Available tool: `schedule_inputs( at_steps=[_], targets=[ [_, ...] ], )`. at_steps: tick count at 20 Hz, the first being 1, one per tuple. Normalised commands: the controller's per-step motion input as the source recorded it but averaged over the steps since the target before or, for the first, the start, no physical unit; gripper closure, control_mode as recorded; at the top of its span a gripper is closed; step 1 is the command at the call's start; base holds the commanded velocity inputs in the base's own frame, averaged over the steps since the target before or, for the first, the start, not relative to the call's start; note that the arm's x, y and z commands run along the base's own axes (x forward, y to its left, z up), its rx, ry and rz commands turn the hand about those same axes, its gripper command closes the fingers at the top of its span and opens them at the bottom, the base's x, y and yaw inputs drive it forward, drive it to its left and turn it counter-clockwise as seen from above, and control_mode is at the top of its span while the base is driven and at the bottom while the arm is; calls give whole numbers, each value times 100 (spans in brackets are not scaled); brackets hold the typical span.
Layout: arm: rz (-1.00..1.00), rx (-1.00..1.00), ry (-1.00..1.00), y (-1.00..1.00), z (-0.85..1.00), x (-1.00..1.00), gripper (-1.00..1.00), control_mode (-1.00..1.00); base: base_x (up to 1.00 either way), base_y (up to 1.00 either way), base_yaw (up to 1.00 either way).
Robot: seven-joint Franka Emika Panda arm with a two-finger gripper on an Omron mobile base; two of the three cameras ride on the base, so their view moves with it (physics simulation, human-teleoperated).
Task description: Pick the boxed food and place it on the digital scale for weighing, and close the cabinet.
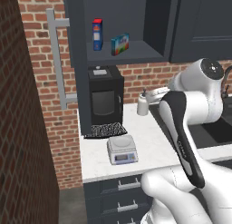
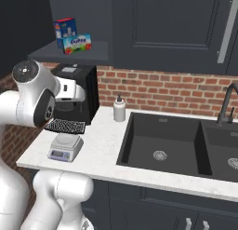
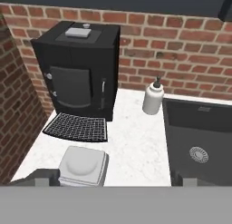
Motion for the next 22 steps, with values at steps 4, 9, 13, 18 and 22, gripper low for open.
schedule_inputs(
  at_steps=[4, 9, 13, 18, 22],
  targets=[
    [0, 0, -13, 0, 68, -27, -100, -100, 0, 0, 0],
    [-1, 0, -9, 3, 62, -15, -100, -100, 0, 0, 0],
    [-1, 0, -8, 7, 54, -5, -100, -100, 0, 0, 0],
    [-4, 0, -4, 12, 46, 0, -100, -100, 0, 0, 0],
    [-6, 0, -3, 4, 35, 0, -100, -100, 0, 0, 0]
  ],
)
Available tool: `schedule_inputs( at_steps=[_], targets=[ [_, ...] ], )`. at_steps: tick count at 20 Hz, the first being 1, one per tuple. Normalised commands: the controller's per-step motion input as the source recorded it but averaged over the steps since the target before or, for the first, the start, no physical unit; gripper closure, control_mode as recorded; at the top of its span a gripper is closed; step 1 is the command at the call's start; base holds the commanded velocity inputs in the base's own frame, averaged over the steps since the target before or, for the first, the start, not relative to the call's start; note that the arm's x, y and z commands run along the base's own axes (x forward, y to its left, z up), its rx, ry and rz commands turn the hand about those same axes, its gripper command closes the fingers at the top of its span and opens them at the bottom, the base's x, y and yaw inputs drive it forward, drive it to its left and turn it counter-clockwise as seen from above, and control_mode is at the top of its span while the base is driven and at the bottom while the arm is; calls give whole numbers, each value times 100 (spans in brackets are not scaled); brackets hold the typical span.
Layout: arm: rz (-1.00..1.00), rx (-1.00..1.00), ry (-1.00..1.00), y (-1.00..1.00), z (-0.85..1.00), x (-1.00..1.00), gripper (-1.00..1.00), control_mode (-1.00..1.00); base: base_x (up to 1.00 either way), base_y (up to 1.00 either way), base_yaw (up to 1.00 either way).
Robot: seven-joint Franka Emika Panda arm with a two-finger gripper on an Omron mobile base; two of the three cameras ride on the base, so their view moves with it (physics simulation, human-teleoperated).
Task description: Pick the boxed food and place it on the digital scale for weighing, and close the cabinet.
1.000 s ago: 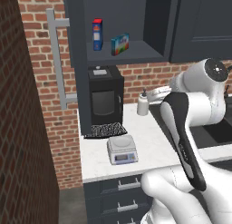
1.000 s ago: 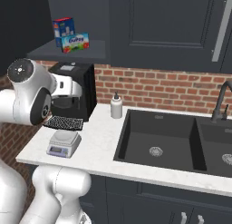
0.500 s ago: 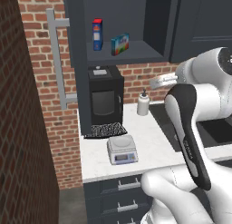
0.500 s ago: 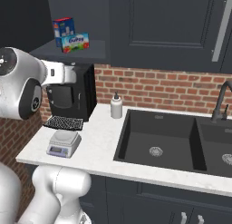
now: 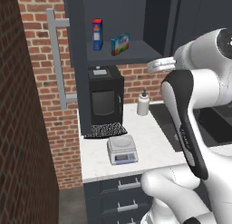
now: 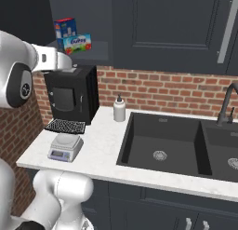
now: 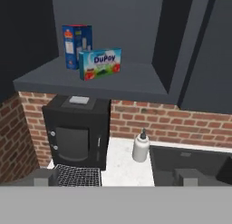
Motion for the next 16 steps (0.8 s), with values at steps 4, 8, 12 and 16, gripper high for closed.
schedule_inputs(
  at_steps=[4, 8, 12, 16],
  targets=[
    [-9, 0, -5, 7, 20, 0, -100, -100, 0, 0, 0],
    [-9, 2, -4, 12, 13, 13, -100, -100, 0, 0, 0],
    [-4, 10, -3, 2, 7, 10, -100, -100, 0, 0, 0],
    [4, 26, 0, 0, 0, 20, -100, -100, 0, 0, 0]
  ],
)
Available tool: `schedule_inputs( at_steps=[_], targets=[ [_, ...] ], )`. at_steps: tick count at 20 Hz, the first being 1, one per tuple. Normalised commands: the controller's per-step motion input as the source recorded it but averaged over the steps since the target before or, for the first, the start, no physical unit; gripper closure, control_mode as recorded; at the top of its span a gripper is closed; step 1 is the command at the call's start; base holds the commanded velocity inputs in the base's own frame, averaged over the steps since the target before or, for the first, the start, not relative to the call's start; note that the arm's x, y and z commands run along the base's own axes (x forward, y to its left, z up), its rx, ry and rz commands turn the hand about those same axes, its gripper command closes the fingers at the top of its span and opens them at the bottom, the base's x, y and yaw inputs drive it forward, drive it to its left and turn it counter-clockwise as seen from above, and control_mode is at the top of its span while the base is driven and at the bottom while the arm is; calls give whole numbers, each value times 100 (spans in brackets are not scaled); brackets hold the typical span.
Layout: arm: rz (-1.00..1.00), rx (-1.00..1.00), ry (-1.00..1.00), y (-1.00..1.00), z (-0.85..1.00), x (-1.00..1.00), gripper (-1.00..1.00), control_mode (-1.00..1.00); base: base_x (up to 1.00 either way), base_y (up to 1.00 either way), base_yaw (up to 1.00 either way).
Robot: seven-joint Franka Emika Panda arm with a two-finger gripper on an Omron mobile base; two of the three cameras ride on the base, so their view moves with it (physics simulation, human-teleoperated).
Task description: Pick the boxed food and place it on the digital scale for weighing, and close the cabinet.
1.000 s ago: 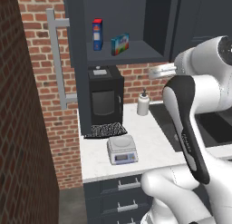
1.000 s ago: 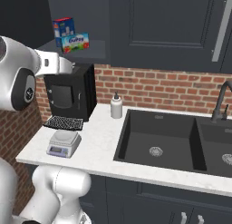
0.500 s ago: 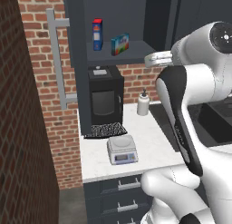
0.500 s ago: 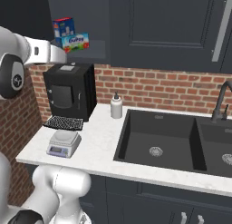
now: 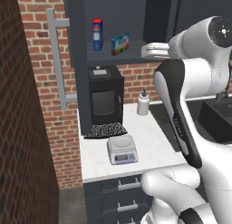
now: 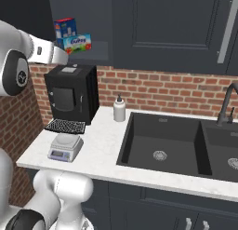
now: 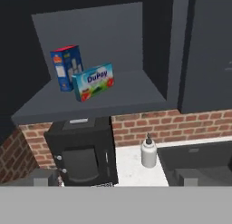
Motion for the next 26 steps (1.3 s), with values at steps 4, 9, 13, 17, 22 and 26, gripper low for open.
schedule_inputs(
  at_steps=[4, 9, 13, 17, 22, 26],
  targets=[
    [5, 19, 0, 0, 0, 33, -100, -100, 0, 0, 0],
    [0, 5, 1, 4, 11, 37, -100, -100, 0, 0, 0],
    [0, 0, 11, 16, 11, 34, -100, -100, 0, 0, 0],
    [0, 0, 17, 22, 4, 44, -100, -100, 0, 0, 0],
    [0, 0, 9, 9, 1, 45, -100, -100, 0, 0, 0],
    [0, 0, 0, 12, 0, 38, -100, -100, 0, 0, 0]
  ],
)
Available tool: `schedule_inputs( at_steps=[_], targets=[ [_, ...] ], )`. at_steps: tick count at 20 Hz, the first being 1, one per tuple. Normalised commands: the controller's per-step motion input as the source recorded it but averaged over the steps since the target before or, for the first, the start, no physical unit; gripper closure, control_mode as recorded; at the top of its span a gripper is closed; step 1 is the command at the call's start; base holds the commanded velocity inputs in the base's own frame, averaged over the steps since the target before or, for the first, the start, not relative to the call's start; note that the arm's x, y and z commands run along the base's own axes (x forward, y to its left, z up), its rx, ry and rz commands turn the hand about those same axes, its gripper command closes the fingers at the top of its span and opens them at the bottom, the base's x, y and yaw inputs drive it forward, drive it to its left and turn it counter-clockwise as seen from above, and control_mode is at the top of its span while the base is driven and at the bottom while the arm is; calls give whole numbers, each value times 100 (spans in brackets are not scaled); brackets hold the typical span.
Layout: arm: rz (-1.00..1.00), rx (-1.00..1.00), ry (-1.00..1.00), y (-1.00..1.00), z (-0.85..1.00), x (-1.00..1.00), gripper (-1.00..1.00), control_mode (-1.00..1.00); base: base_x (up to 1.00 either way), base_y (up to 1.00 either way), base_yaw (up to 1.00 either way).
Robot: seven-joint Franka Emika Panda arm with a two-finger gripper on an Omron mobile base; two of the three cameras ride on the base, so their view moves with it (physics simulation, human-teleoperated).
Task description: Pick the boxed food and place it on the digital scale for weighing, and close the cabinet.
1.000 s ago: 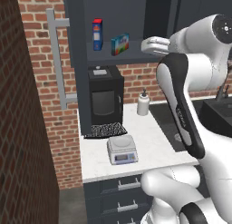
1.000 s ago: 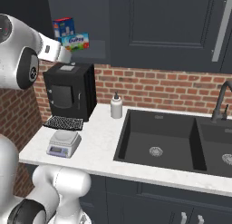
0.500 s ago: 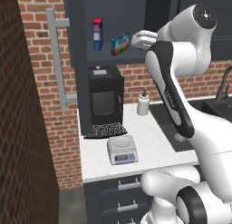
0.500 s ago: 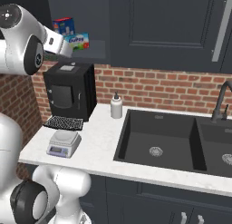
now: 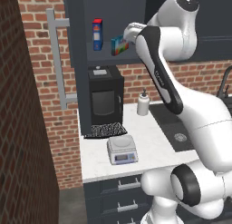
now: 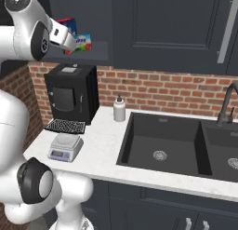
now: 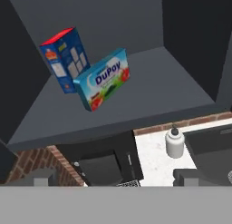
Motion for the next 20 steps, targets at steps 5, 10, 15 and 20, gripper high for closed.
schedule_inputs(
  at_steps=[5, 10, 15, 20],
  targets=[
    [0, 0, 0, 16, 0, 31, -100, -100, 0, 0, 0],
    [0, 0, 0, 13, 0, 34, -100, -100, 0, 0, 0],
    [0, 0, 0, 12, 0, 42, -100, -100, 0, 0, 0],
    [0, 0, 2, 5, 0, 36, -100, -100, 0, 0, 0]
  ],
)
